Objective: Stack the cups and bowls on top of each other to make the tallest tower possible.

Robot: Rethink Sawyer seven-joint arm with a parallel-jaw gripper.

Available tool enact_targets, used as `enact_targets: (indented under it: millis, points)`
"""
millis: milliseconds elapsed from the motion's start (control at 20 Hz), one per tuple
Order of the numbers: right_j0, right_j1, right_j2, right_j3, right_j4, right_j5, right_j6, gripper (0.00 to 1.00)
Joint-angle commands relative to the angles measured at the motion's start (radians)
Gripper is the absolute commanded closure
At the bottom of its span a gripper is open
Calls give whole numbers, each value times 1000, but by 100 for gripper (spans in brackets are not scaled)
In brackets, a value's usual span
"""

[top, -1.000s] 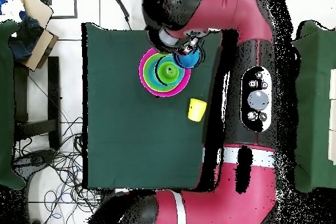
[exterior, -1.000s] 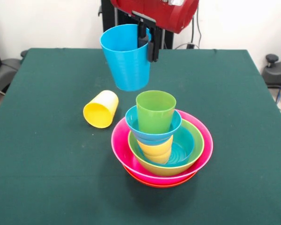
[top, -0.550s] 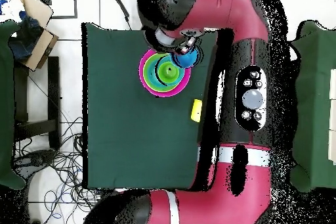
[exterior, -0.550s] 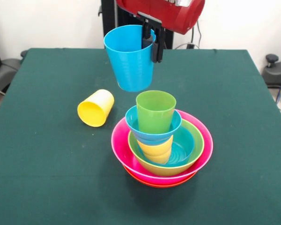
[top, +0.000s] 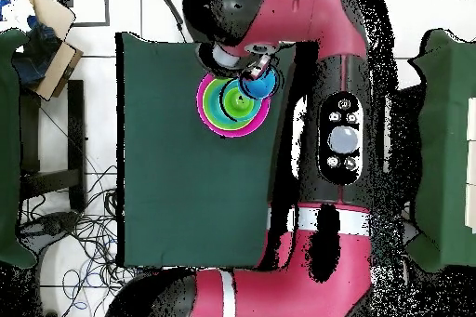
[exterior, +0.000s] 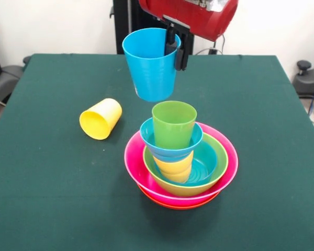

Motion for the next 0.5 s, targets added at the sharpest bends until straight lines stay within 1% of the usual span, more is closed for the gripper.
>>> enact_targets:
  millis: [50,300,500]
  points:
    - [36,47,-6,38,5,-83,167,100]
    - [50,50,-18,44,7,-98,179,100]
    - [59,50,-36,58,2,-139,183,100]
